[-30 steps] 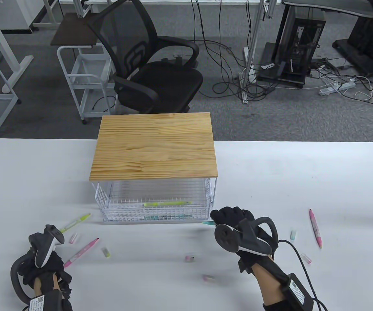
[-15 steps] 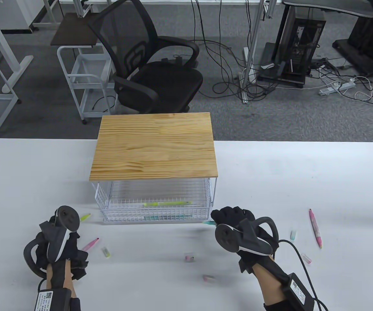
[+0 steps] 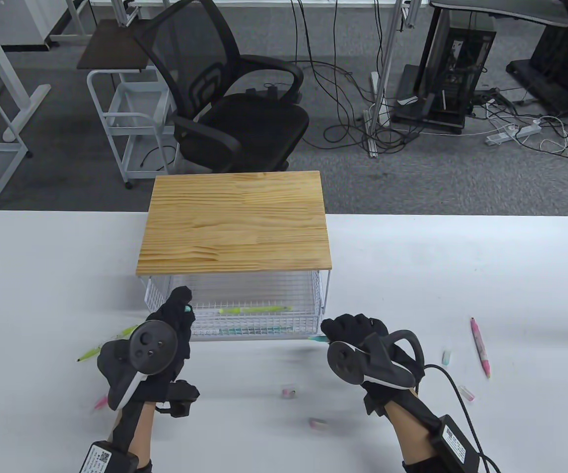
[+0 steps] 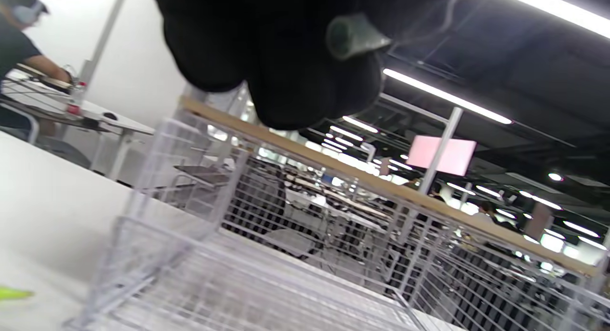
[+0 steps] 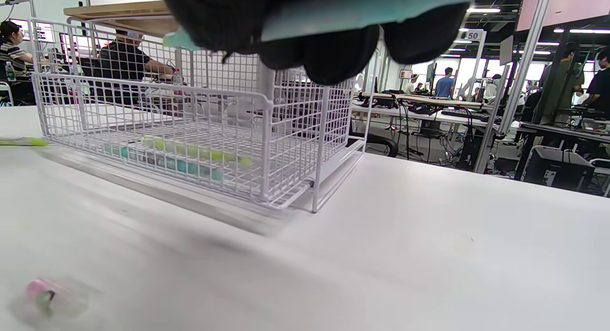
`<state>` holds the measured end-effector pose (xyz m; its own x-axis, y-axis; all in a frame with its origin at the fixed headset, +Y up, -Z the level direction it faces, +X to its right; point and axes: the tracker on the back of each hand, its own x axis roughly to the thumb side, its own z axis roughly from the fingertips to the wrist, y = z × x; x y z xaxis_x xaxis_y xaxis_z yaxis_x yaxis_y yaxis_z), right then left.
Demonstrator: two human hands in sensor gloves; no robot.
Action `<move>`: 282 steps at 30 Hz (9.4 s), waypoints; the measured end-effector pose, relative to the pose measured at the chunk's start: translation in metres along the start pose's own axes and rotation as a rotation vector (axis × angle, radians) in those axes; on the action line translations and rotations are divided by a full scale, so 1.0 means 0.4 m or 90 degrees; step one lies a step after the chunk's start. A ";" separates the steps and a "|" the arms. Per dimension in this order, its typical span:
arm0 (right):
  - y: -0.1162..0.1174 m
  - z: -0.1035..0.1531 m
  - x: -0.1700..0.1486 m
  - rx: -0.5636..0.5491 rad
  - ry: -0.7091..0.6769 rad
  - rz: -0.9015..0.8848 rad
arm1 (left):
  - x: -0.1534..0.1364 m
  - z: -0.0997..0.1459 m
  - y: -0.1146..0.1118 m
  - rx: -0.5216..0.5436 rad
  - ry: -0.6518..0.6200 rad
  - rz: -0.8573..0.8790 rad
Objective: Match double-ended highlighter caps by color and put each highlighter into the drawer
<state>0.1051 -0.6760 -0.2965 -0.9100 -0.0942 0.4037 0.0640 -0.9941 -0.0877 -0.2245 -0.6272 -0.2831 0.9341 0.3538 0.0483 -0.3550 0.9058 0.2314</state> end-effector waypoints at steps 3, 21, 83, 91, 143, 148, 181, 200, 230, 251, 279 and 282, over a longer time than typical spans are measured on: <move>0.001 0.000 0.001 -0.001 -0.001 0.000 | 0.033 0.006 -0.021 -0.012 -0.033 -0.011; -0.005 0.006 0.036 -0.038 -0.044 -0.041 | 0.080 0.003 -0.169 -0.225 -0.040 0.326; 0.005 0.037 0.148 -0.226 -0.150 -0.003 | 0.177 0.063 -0.214 -0.130 -0.247 0.018; 0.006 0.032 0.141 -0.204 -0.152 -0.011 | 0.177 0.058 -0.210 -0.149 -0.248 -0.004; 0.262 0.092 -0.410 0.375 0.361 0.114 | 0.004 -0.017 -0.101 -0.077 -0.081 0.070; 0.263 0.093 -0.411 0.347 0.359 0.124 | 0.009 -0.017 -0.107 -0.080 -0.084 0.062; 0.159 0.063 -0.357 0.134 0.303 0.043 | 0.019 -0.016 -0.120 -0.089 -0.084 0.029; -0.001 0.030 -0.176 -0.142 0.099 -0.268 | 0.037 -0.008 -0.126 -0.086 -0.109 0.014; 0.040 0.005 -0.098 -0.159 0.087 -0.593 | 0.067 0.002 -0.137 -0.099 -0.141 0.008; 0.054 0.002 -0.059 -0.144 0.048 -0.654 | 0.088 0.012 -0.141 -0.093 -0.161 0.000; 0.028 0.013 -0.029 -0.150 0.013 -0.652 | 0.115 0.036 -0.126 -0.025 -0.170 -0.051; 0.026 0.014 -0.028 -0.159 0.014 -0.649 | 0.121 0.039 -0.130 -0.019 -0.172 -0.063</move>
<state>0.1181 -0.6855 -0.2970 -0.4928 0.7849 0.3757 -0.8208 -0.5626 0.0986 -0.1604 -0.6609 -0.2775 0.9389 0.1926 0.2853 -0.2596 0.9404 0.2196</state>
